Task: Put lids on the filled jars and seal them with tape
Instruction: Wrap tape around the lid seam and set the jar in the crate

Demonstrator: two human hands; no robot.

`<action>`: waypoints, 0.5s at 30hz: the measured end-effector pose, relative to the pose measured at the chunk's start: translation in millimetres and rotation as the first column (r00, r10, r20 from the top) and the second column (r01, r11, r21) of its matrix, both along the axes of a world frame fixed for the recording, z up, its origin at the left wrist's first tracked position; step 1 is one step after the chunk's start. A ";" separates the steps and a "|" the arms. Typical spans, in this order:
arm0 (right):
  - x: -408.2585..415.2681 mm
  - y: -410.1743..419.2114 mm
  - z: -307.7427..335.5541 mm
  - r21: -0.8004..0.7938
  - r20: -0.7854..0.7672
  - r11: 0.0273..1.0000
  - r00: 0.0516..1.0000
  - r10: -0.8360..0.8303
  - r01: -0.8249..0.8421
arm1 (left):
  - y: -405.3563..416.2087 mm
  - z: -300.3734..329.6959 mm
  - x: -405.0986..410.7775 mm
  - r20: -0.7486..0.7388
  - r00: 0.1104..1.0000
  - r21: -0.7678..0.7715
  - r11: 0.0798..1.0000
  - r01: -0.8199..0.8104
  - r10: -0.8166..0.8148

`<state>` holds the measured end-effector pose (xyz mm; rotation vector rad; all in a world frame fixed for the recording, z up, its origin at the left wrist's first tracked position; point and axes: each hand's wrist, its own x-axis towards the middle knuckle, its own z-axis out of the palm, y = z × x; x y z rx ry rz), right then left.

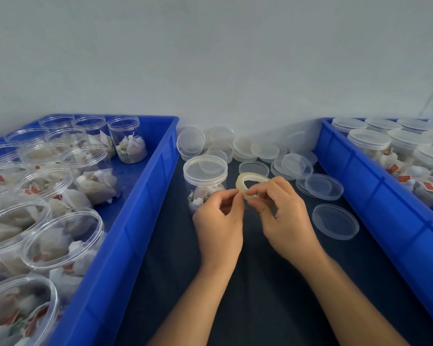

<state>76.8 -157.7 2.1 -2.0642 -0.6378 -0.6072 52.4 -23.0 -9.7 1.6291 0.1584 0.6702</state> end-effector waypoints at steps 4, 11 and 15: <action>0.1 -1.5 -0.3 -0.007 0.016 1.000 1.000 0.008 -0.008 | 1.1 -0.8 1.8 -0.026 0.999 -0.057 0.998 0.028 -0.030; 2.8 -6.4 1.2 -0.018 0.018 0.999 0.999 0.048 -0.048 | 2.2 0.5 2.3 -0.024 0.999 -0.085 0.996 0.040 -0.042; 3.4 -8.4 0.7 -0.026 0.024 0.999 0.999 0.040 -0.040 | 1.5 2.3 0.6 -0.041 0.998 -0.036 0.998 0.045 -0.046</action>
